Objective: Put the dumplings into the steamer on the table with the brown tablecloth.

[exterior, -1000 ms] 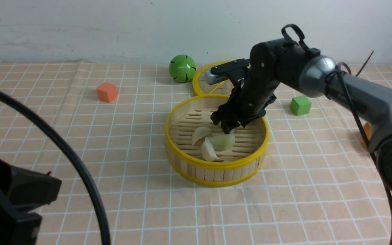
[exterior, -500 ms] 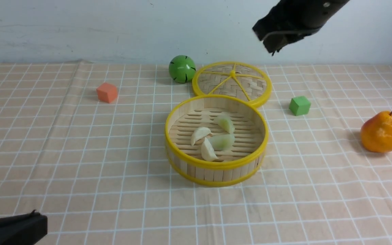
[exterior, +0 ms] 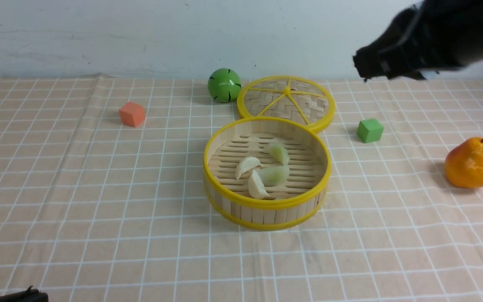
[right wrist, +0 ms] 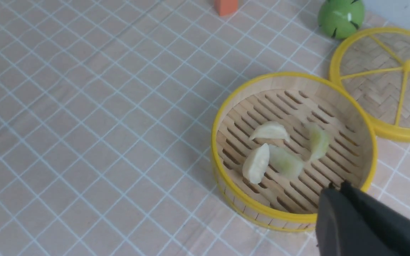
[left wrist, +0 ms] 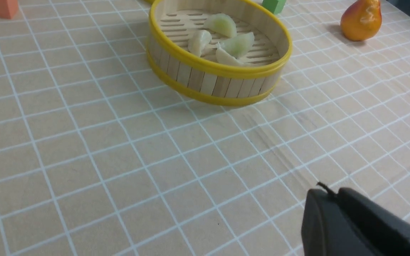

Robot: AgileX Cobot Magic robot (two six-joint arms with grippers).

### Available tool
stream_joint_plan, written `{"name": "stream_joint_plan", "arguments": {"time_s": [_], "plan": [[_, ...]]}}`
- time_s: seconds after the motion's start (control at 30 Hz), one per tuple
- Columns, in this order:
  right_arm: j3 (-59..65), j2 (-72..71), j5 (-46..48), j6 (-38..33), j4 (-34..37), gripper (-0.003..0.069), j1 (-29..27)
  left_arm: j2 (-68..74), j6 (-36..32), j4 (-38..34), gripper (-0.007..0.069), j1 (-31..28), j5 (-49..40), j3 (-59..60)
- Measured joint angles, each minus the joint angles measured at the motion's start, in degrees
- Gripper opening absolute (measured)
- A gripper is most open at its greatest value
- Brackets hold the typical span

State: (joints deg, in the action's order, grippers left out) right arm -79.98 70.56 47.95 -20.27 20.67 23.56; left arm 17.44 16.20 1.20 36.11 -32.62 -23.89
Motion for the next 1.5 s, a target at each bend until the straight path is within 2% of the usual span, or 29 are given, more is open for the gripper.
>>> {"name": "stream_joint_plan", "arguments": {"time_s": [0.17, 0.4, 0.7, 0.9, 1.07, 1.2, 1.27, 1.33, 1.43, 1.5], "plan": [[15.1, -14.48, -9.85, -0.57, 0.12, -0.0005, 0.0, -0.07, 0.04, 0.0, 0.0039, 0.0, -0.71, 0.0], [28.88, -31.38, -14.55, -0.69, -0.03, -0.0003, 0.0, -0.07, 0.04, 0.0, 0.0039, 0.0, -0.73, 0.0], [33.26, -42.28, -12.37, -0.74, -0.23, 0.0003, 0.0, -0.07, 0.04, 0.0, 0.0041, 0.0, -0.78, 0.0], [33.31, -43.65, -7.6, -0.74, -0.23, 0.0011, 0.0, -0.07, 0.04, 0.0, 0.0052, 0.0, -0.78, 0.0], [33.33, -43.65, -7.32, -0.74, -0.23, 0.0011, 0.0, -0.07, 0.04, 0.0, 0.0057, 0.0, -0.78, 0.0], [33.59, -43.65, -7.59, -0.74, -1.22, -0.0018, 0.0, -0.07, 0.04, 0.0, 0.006, 0.0, -0.78, 0.0], [34.59, -43.75, -9.18, -0.69, -1.8, -0.002, 0.0, -0.07, 0.04, 0.0, 0.0062, 0.0, -0.78, 0.0], [39.87, -45.34, -15.74, 0.59, -4.42, -0.002, -0.43, -0.07, 0.04, 0.0, 0.0067, 0.0, -0.78, 0.0], [50.42, -49.9, -26.39, 6.61, -8.26, -0.002, -4.09, -0.07, 0.04, 0.0, 0.0069, 0.0, -0.78, 0.0], [54.02, -51.74, -29.24, 9.44, -9.47, -0.002, -6.13, -0.07, 0.04, 0.0, 0.0071, 0.0, -0.78, 0.0]]}}
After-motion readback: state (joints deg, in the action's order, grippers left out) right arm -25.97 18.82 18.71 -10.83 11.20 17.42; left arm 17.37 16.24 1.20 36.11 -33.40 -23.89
